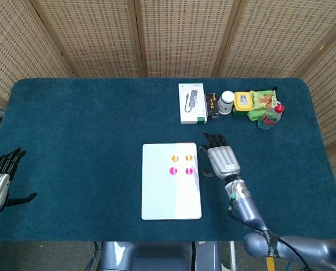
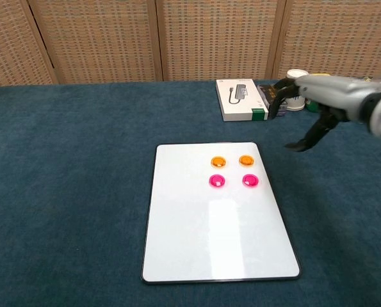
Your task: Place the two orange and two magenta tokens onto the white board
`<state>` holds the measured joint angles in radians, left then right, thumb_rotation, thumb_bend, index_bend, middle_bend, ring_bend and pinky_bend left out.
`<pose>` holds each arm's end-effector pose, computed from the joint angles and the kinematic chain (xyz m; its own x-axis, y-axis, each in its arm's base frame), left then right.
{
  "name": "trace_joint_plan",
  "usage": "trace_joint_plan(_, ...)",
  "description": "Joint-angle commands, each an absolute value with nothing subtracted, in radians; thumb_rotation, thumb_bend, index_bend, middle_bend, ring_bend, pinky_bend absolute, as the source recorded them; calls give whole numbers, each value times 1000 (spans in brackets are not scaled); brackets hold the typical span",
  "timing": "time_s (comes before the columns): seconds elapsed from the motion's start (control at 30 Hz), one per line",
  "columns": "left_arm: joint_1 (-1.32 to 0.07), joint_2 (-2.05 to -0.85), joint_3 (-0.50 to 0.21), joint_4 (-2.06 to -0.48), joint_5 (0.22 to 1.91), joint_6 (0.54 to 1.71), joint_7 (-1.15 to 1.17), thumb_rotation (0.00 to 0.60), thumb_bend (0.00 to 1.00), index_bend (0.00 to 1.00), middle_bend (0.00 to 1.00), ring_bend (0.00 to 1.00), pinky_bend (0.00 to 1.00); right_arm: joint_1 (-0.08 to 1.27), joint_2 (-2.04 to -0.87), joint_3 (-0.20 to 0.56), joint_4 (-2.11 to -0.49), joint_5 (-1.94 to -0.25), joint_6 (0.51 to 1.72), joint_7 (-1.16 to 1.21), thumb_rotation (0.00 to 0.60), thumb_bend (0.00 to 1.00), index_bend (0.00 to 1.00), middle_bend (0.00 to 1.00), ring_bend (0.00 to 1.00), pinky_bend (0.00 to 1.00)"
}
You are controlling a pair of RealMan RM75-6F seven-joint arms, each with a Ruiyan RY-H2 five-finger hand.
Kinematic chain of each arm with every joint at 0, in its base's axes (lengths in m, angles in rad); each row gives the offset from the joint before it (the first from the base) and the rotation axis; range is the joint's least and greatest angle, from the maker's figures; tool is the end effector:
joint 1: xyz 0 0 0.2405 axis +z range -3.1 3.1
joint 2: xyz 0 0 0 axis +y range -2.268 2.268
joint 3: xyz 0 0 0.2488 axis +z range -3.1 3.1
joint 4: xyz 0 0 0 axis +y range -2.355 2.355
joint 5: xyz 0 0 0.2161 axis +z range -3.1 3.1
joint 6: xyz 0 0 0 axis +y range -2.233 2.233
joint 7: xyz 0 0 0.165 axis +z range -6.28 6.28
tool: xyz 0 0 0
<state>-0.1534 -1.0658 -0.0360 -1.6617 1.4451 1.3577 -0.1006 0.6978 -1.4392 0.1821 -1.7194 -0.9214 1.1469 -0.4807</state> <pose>-0.3046 0.2181 0.1444 0.3004 0.1171 0.9466 0.9534 -0.0068 -0.3017 -0.1424 -0.3427 0.0140 0.3764 -0.2220 0.8995 -0.9196 -0.2076 0.3335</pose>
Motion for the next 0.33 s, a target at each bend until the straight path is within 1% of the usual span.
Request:
trace_joint_plan(0.03, -151, -1070, -34, -1655, 1457, 1369, -104, 600, 0, 0, 0, 0, 0, 556, -1299, 104, -1730, -1137, 1263, -285, 600, 131, 166, 3, 0, 0)
trace_joint_plan(0.07, -149, -1072, -34, -1651, 1464, 1376, -105, 600, 0, 0, 0, 0, 0, 509, -1271, 76, -1688, -1208, 1313, -215, 600, 75, 135, 0, 0, 0)
trace_joint_plan(0.13, -147, -1075, -34, -1647, 1471, 1384, -105, 600, 0, 0, 0, 0, 0, 465, -1253, 50, -1637, -1266, 1361, -145, 600, 17, 104, 0, 0, 0)
trace_joint_plan(0.23, -143, -1084, -34, -1638, 1484, 1404, -102, 600, 0, 0, 0, 0, 0, 365, -1239, 2, -1504, -1348, 1463, 19, 600, 0, 97, 0, 0, 0)
trace_joint_plan(0.33, -138, -1093, -35, -1629, 1494, 1421, -98, 600, 0, 0, 0, 0, 0, 298, -1255, -15, -1392, -1372, 1516, 127, 600, 0, 84, 0, 0, 0)
